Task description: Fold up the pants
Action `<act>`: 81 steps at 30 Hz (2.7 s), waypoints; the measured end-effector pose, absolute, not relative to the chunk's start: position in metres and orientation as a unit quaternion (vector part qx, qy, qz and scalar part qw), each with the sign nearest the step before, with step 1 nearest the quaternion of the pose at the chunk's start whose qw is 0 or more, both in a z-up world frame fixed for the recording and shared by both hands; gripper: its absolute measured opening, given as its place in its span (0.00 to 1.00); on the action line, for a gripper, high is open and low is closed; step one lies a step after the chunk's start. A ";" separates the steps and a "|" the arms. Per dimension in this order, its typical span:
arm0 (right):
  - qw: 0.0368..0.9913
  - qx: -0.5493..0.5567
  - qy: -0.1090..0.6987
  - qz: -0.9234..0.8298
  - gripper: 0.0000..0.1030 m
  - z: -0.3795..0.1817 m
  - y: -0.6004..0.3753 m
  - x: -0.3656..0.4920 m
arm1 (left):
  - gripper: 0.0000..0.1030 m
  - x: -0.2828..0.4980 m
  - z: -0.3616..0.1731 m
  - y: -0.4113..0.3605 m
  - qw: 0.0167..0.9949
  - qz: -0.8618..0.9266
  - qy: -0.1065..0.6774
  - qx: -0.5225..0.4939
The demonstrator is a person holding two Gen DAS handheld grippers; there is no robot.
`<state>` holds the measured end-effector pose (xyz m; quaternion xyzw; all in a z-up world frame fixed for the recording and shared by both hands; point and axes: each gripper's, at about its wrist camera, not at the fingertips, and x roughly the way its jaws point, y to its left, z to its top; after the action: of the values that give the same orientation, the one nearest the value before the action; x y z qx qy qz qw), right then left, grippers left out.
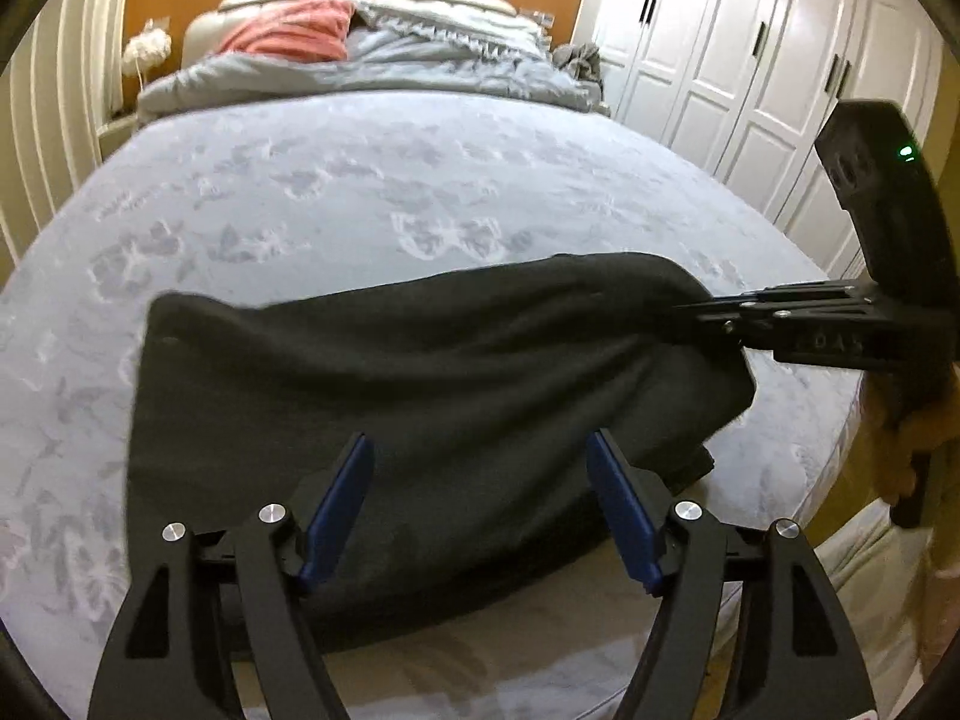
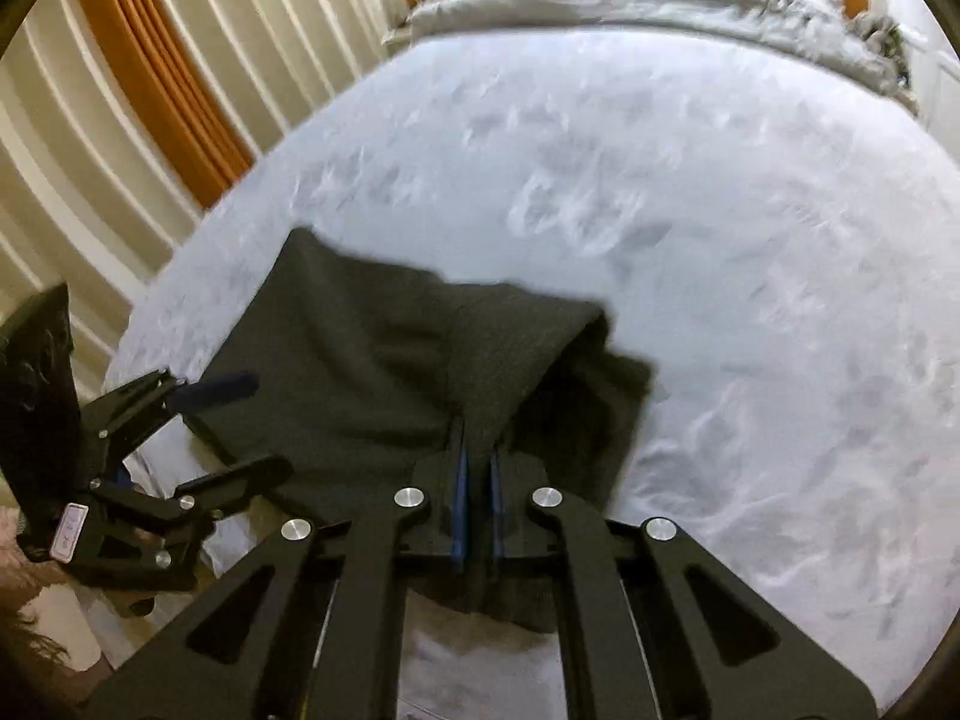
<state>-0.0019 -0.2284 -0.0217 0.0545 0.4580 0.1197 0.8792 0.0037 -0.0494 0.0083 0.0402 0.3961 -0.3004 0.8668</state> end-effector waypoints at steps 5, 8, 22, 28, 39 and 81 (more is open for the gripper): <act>0.843 0.026 0.535 0.050 0.26 -0.071 -0.240 0.020 | 0.72 0.005 0.006 -0.039 0.874 -0.279 0.395 0.055; 0.873 0.050 0.481 0.064 0.26 -0.040 -0.246 0.009 | 0.72 0.007 0.008 -0.028 0.878 -0.267 0.394 0.045; 0.869 0.125 0.476 0.054 0.24 -0.047 -0.236 0.080 | 0.72 0.032 -0.014 0.000 0.883 -0.190 0.427 0.050; 0.858 0.077 0.508 0.008 0.51 -0.075 -0.239 0.080 | 0.77 0.061 -0.011 0.051 0.876 -0.161 0.453 -0.044; 0.817 0.238 0.522 0.056 0.94 -0.091 -0.273 0.000 | 0.77 0.083 -0.054 0.119 0.802 -0.150 0.545 -0.196; 0.804 0.325 0.487 0.101 0.91 -0.105 -0.226 -0.019 | 0.75 0.072 -0.055 0.074 0.775 -0.179 0.577 -0.184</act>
<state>-0.0195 -0.2257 -0.1045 0.3255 0.4868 0.1012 0.8043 0.0725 0.0737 -0.0553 -0.1843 0.5768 -0.1789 0.7754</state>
